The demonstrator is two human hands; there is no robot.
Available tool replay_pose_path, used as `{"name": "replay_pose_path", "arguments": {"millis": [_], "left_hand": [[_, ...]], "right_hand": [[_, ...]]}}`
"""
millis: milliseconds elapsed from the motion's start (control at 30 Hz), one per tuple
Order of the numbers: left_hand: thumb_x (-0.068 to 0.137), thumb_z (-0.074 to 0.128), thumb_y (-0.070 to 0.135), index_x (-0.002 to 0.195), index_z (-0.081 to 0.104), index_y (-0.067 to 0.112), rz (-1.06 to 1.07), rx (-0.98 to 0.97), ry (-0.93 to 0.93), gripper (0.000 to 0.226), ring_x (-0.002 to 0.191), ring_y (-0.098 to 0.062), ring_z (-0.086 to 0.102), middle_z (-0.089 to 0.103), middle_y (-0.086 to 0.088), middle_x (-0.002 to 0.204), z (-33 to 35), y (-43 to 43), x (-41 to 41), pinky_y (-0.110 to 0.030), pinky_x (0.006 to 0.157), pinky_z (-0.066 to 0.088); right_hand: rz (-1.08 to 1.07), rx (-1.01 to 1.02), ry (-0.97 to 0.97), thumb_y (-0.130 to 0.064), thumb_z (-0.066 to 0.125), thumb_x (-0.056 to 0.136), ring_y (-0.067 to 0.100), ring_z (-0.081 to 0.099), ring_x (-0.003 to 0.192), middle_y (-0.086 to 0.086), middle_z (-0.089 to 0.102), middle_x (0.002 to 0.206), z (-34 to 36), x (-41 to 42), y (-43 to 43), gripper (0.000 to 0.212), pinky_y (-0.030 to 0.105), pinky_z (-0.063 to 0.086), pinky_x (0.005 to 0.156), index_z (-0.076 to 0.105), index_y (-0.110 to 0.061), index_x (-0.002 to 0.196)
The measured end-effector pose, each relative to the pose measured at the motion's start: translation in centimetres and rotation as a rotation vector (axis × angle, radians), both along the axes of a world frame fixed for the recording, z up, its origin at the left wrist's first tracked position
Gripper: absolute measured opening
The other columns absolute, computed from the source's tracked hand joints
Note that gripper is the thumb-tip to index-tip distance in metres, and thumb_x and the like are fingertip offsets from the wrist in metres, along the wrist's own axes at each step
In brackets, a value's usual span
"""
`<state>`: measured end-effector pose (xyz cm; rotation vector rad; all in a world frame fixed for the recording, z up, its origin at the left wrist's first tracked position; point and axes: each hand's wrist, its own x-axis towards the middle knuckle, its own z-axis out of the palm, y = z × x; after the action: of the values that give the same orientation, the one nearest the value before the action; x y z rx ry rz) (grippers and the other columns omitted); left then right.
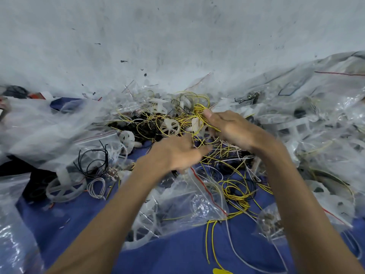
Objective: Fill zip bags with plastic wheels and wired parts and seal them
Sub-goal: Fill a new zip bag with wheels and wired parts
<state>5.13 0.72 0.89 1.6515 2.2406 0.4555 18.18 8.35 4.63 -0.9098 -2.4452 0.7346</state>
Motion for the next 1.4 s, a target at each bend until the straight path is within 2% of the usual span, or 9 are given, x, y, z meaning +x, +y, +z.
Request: {"name": "replay_pose_path", "arguments": {"millis": [200,300,433,600,700,833,1067,1200,1400], "left_hand": [[0.082,0.062,0.038,0.117,0.055,0.02,-0.143,-0.212,0.614,0.04,0.112,-0.025,0.057,0.061,-0.002,0.118,-0.8,1.2,5.0,-0.031,0.074,0.033],[0.085,0.058,0.022,0.098,0.06,0.019,-0.177,-0.322,0.545,0.013,0.092,-0.02,0.063,0.064,0.002,0.108,-0.1,0.7,3.1,-0.026,0.073,0.042],[0.089,0.046,0.002,0.095,0.061,0.027,-0.255,-0.396,0.191,0.03,0.076,-0.016,0.067,0.061,0.003,0.096,2.0,-1.1,-0.1,-0.024,0.063,0.054],[0.087,0.049,0.003,0.098,0.073,0.011,-0.23,-0.347,0.211,0.027,0.05,0.004,0.059,0.063,0.015,0.052,5.1,-3.4,-2.1,-0.013,0.053,0.042],[0.083,0.06,0.015,0.105,0.07,0.015,-0.186,-0.265,0.277,0.024,0.052,0.004,0.053,0.066,0.012,0.063,5.7,-4.3,-2.2,-0.016,0.062,0.044],[0.084,0.06,0.014,0.11,0.064,0.019,-0.227,-0.191,0.199,0.027,0.044,0.012,0.053,0.066,0.01,0.062,5.9,-4.4,-1.0,-0.007,0.043,0.039],[0.081,0.056,0.019,0.093,0.069,0.012,-0.294,0.007,0.33,0.019,0.091,-0.023,0.062,0.068,-0.008,0.094,6.0,-3.9,0.8,-0.041,0.081,0.053],[0.081,0.056,0.019,0.079,0.068,0.019,-0.343,0.045,0.269,0.012,0.08,-0.014,0.064,0.07,-0.003,0.079,5.9,-3.7,0.5,-0.036,0.079,0.054],[0.085,0.051,0.011,0.082,0.073,0.029,-0.356,0.174,0.066,0.028,0.047,-0.004,0.06,0.072,-0.004,0.083,6.3,-4.1,-0.6,-0.019,0.06,0.047]], "right_hand": [[-0.041,-0.119,-0.158,-0.071,0.019,0.086,0.02,0.059,0.085,0.007,0.066,0.094,-0.5,0.7,0.6,0.073,0.031,0.04,0.072,0.064,-0.017,0.106],[-0.02,-0.215,-0.145,-0.064,0.023,0.091,0.012,0.052,0.07,-0.004,0.061,0.078,0.0,1.0,0.6,0.056,0.028,0.036,0.065,0.057,-0.032,0.12],[0.076,-0.275,-0.157,-0.055,0.027,0.094,0.007,0.041,0.057,-0.006,0.058,0.073,0.2,1.5,0.7,0.046,0.023,0.03,0.056,0.052,-0.031,0.126],[0.331,-0.525,0.015,-0.051,0.038,0.083,0.008,0.039,0.055,0.0,0.065,0.074,0.3,1.9,0.1,0.054,0.016,0.022,0.043,0.059,-0.017,0.119],[0.464,-0.584,-0.106,-0.046,0.041,0.082,0.008,0.042,0.054,0.004,0.069,0.078,0.4,1.5,-0.6,0.052,0.014,0.023,0.041,0.064,-0.009,0.11],[0.3,-0.144,-0.662,-0.042,0.037,0.097,0.005,0.053,0.056,-0.007,0.064,0.069,-0.6,-1.3,-2.8,0.043,0.021,0.039,0.055,0.067,-0.011,0.094],[0.117,-0.237,-0.371,-0.008,0.043,0.095,0.021,0.044,0.072,0.003,0.045,0.067,-2.8,-2.4,-5.3,0.03,0.017,0.033,0.056,0.044,-0.015,0.065],[-0.004,-0.139,-0.461,-0.017,0.027,0.102,0.029,0.051,0.117,0.018,0.055,0.127,-5.0,-1.9,-6.4,0.03,0.028,0.038,0.078,0.05,0.0,0.09],[-0.108,-0.297,-0.492,-0.007,0.036,0.098,0.028,0.052,0.115,0.028,0.055,0.121,-3.0,-3.4,-6.3,0.027,0.029,0.04,0.089,0.054,0.009,0.111]]}}
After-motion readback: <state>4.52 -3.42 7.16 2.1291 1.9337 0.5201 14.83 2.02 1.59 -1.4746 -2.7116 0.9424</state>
